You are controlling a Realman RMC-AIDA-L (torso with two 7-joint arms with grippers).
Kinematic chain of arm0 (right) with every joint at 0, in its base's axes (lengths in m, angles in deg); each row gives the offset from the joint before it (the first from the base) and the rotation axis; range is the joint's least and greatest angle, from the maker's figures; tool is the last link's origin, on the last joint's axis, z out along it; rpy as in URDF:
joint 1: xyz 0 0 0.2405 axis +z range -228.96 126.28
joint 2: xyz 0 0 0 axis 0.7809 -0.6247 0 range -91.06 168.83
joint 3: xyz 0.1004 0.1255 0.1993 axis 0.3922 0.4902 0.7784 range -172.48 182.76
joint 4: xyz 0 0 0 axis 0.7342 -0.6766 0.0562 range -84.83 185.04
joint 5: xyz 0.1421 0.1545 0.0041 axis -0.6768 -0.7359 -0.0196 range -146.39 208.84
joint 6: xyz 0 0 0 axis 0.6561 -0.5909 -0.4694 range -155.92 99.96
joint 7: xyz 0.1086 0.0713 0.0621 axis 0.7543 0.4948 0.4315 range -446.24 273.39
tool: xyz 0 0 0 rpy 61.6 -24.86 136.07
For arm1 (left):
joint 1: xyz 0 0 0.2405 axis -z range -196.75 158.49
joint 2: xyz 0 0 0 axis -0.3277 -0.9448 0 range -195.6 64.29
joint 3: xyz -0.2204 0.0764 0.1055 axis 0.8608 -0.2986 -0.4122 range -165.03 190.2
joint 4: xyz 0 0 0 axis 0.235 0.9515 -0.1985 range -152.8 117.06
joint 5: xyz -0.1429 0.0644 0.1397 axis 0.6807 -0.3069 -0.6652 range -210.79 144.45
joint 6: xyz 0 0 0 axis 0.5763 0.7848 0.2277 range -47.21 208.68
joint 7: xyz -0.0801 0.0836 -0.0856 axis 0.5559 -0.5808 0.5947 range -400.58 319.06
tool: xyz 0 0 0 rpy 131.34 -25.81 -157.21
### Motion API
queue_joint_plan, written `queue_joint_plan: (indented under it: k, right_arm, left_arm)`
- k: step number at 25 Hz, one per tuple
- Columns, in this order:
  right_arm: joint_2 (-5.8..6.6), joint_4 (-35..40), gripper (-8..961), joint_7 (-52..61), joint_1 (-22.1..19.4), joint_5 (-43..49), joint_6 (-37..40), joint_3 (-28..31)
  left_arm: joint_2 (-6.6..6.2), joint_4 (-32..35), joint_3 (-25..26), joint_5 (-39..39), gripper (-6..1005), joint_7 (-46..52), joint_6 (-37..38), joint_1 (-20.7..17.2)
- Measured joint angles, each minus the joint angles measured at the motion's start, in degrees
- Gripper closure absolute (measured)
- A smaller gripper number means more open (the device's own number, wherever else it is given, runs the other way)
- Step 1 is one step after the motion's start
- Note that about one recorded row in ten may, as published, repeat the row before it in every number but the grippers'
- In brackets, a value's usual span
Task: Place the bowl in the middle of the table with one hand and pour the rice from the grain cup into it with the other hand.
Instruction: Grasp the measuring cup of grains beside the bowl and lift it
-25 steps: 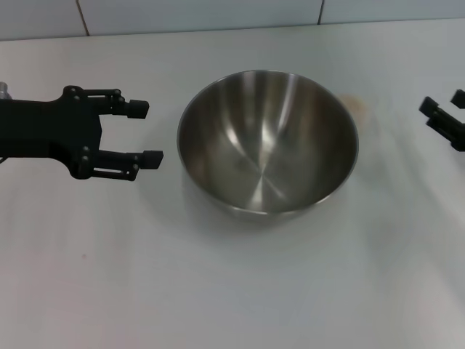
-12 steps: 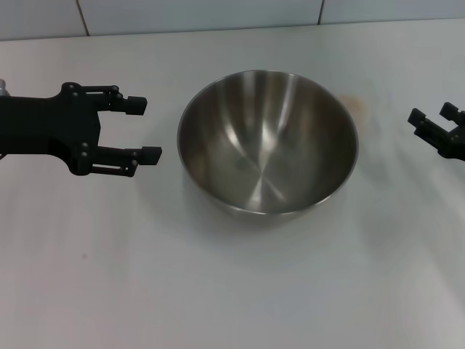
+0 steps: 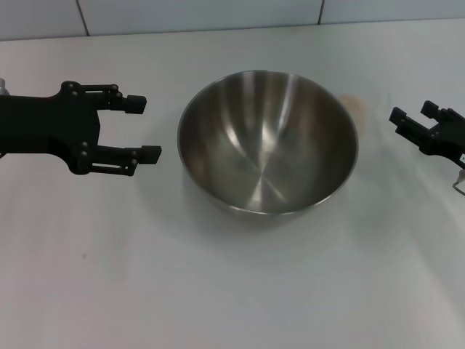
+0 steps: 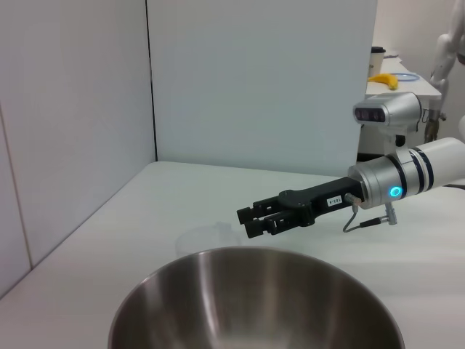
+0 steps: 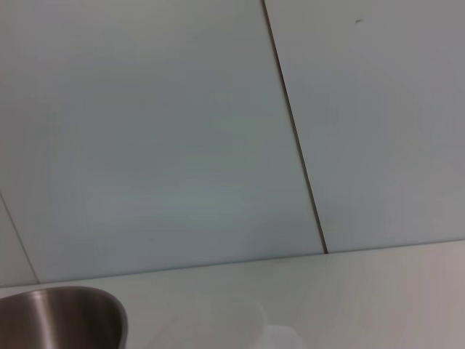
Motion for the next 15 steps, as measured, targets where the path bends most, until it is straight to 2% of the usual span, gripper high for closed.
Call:
queue_joint_plan:
  k: [15]
  right_arm:
    - [-0.04,-2.4,214,0.2,3.2,-0.2,-3.2,-0.1]
  left_arm:
    - [-0.32,0.1,0.0,0.0,199,0.0,0.0,0.0]
